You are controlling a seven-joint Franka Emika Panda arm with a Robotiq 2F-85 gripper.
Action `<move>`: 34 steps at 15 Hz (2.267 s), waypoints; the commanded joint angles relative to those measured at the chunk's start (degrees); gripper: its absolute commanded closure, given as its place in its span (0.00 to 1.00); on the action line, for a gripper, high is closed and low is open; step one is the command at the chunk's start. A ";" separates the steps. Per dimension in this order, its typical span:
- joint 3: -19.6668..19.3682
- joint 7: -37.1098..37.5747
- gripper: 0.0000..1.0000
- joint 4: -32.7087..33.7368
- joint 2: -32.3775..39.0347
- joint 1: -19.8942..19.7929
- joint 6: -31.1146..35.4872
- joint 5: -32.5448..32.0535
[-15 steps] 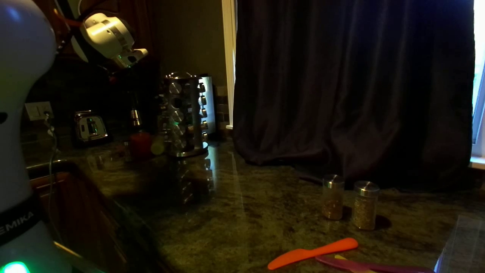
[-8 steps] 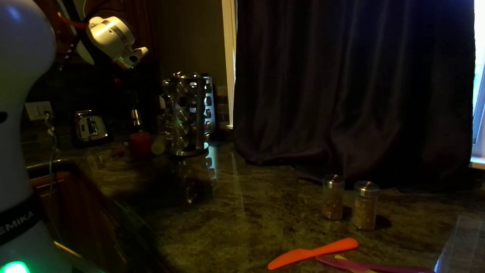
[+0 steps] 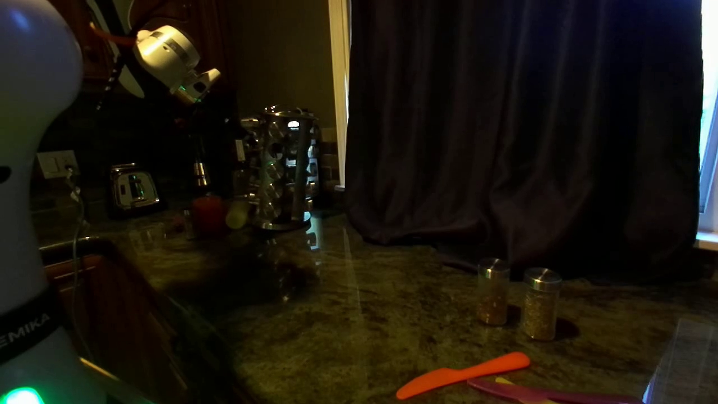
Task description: Remove one bottle from the rack
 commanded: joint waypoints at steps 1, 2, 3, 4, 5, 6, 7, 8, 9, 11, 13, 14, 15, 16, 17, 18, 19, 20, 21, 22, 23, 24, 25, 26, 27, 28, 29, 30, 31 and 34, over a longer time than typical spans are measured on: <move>0.97 1.28 0.76 0.79 2.10 -0.47 -2.51 -1.13; 1.25 0.97 0.76 0.83 2.12 -0.46 -2.69 -0.81; 1.46 0.74 0.76 0.94 2.20 -0.45 -2.80 -0.59; 1.91 -0.17 0.76 0.81 2.12 -0.72 -2.38 0.55; 2.30 -0.97 0.76 0.73 2.14 -0.98 -1.89 1.58; 2.48 -1.26 0.76 0.74 2.21 -0.93 -2.04 1.89; 2.69 -1.56 0.76 0.68 2.26 -1.00 -1.75 2.31; 2.95 -2.10 0.76 0.63 2.31 -1.13 -1.55 3.03; 3.14 -2.60 0.76 0.72 2.37 -1.08 -1.80 3.53; 3.56 -4.23 0.76 0.73 2.18 -1.20 -1.75 5.35; 4.04 -6.97 0.76 0.63 1.64 -1.51 -1.26 8.47; 4.13 -8.51 0.76 0.63 1.23 -1.69 -1.32 10.02; 4.26 -10.44 0.76 0.63 0.81 -1.90 -1.38 11.88; 4.30 -11.93 0.76 0.58 0.43 -1.99 -1.28 13.40; 4.23 -13.36 0.76 0.45 0.00 -2.01 -1.31 14.58; 4.24 -14.73 0.76 0.09 -0.46 -2.11 -1.04 15.70; 4.26 -16.09 0.76 -0.11 -0.80 -2.17 -0.77 16.88; 4.38 -17.85 0.76 -0.53 -1.17 -2.32 0.18 17.94; 4.49 -19.67 0.76 -0.90 -1.47 -2.49 1.20 18.84; 4.62 -21.39 0.76 -1.22 -1.81 -2.59 1.95 19.87; 4.66 -22.90 0.76 -1.47 -2.17 -2.57 2.58 20.69; 4.82 -24.57 0.76 -2.09 -2.75 -2.61 3.97 21.38; 4.87 -26.06 0.76 -2.76 -3.27 -2.60 5.80 21.64; 5.01 -27.76 0.76 -3.48 -3.81 -2.65 7.28 22.36; 4.90 -28.74 0.76 -4.12 -4.11 -2.61 8.32 22.72; 4.79 -29.65 0.76 -4.68 -4.37 -2.64 8.95 23.34; 4.74 -30.43 0.76 -5.17 -4.66 -2.68 9.49 23.91; 4.72 -31.10 0.76 -5.42 -4.94 -2.71 9.27 24.75; 4.70 -31.65 0.76 -5.83 -5.35 -2.78 9.80 25.32; 4.33 -31.71 0.76 -6.25 -5.88 -2.30 9.19 25.24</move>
